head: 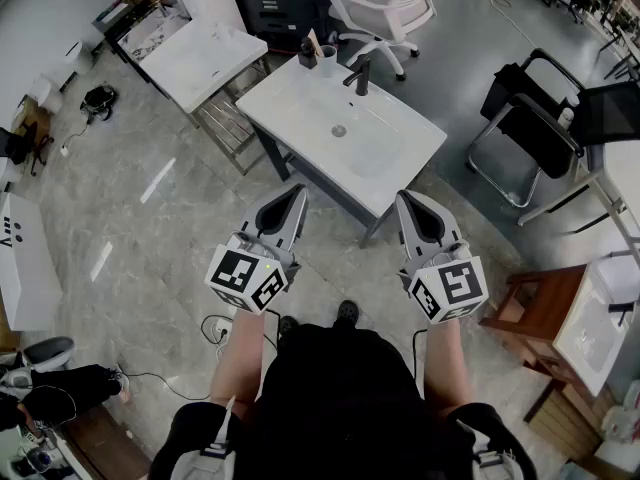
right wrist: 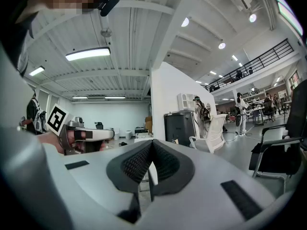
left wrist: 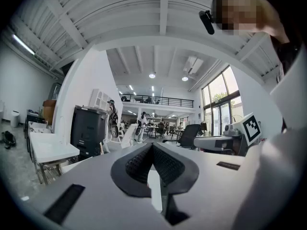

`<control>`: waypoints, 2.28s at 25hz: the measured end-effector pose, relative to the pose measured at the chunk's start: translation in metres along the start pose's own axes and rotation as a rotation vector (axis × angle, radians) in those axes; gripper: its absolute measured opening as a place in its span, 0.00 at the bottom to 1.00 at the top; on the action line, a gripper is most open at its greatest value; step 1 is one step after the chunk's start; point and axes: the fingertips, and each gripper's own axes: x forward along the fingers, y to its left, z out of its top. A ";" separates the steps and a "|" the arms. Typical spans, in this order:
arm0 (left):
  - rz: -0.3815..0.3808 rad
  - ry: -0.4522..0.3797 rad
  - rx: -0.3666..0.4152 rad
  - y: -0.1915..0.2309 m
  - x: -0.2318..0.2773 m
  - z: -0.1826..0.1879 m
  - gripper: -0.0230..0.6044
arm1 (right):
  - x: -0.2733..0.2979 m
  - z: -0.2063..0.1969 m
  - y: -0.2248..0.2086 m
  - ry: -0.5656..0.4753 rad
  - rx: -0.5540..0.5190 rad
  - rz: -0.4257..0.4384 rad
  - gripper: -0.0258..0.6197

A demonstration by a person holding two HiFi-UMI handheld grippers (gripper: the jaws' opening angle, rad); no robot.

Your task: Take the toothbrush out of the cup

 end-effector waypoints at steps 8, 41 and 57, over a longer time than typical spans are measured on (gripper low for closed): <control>0.026 -0.013 0.009 0.004 -0.007 0.004 0.06 | -0.005 0.004 0.005 0.001 -0.025 0.006 0.09; 0.046 -0.010 -0.039 0.090 -0.008 0.000 0.06 | 0.070 -0.007 0.015 0.029 0.055 -0.003 0.09; -0.103 -0.025 -0.039 0.212 0.031 0.030 0.06 | 0.202 0.013 0.045 0.015 0.056 -0.094 0.09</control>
